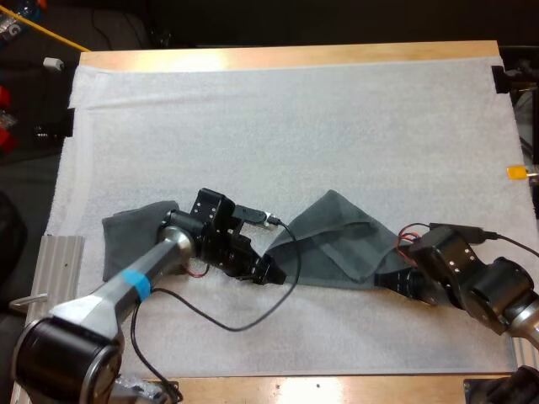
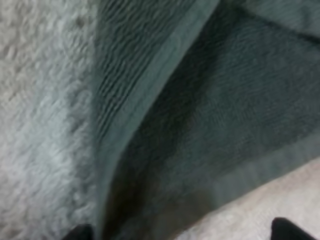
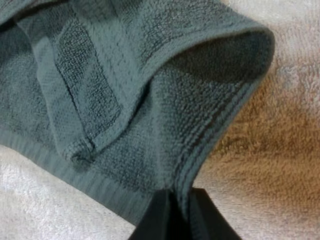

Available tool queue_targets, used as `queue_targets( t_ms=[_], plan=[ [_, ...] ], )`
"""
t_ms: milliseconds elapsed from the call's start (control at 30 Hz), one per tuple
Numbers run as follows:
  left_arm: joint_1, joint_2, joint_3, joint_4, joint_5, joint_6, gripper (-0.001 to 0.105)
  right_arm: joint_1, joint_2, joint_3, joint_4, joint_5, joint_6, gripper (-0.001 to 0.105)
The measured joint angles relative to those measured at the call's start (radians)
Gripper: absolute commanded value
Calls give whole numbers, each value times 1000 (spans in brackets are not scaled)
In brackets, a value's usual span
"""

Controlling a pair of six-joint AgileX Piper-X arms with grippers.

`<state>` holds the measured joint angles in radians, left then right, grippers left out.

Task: Pick towel from pile, fold and stack

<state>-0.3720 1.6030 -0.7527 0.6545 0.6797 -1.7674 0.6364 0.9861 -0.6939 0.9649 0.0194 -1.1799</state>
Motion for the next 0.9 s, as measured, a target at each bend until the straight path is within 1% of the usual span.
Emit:
queue_targets(
  t_ms=[133,233,300,333,400,433,533,567,700,800,900],
  plan=[
    [3,18,-12,-2,45,-7,68,0,0,0,1,0,9,0],
    [2,24,-14,-4,54,-7,58,0,0,0,1,0,10,0],
    [1,29,-14,-4,54,-7,43,0,0,0,1,0,10,0],
    [1,32,-14,-4,54,-7,39,0,0,0,1,0,10,0],
    [-1,39,-13,-4,54,-7,25,0,0,0,1,0,10,0],
    [0,41,-11,-4,54,-7,22,0,0,0,1,0,10,0],
    [0,41,-11,-4,54,-13,2,0,0,0,1,0,11,0],
    [0,41,-11,-4,54,-19,0,0,0,0,1,0,10,0],
    [0,14,-8,-4,54,-26,0,0,0,0,1,0,-1,0],
    [0,-52,-8,11,54,-28,0,0,0,0,1,0,-13,0],
    [0,-152,-7,58,54,-26,0,0,0,-12,8,0,-16,0]
  ],
)
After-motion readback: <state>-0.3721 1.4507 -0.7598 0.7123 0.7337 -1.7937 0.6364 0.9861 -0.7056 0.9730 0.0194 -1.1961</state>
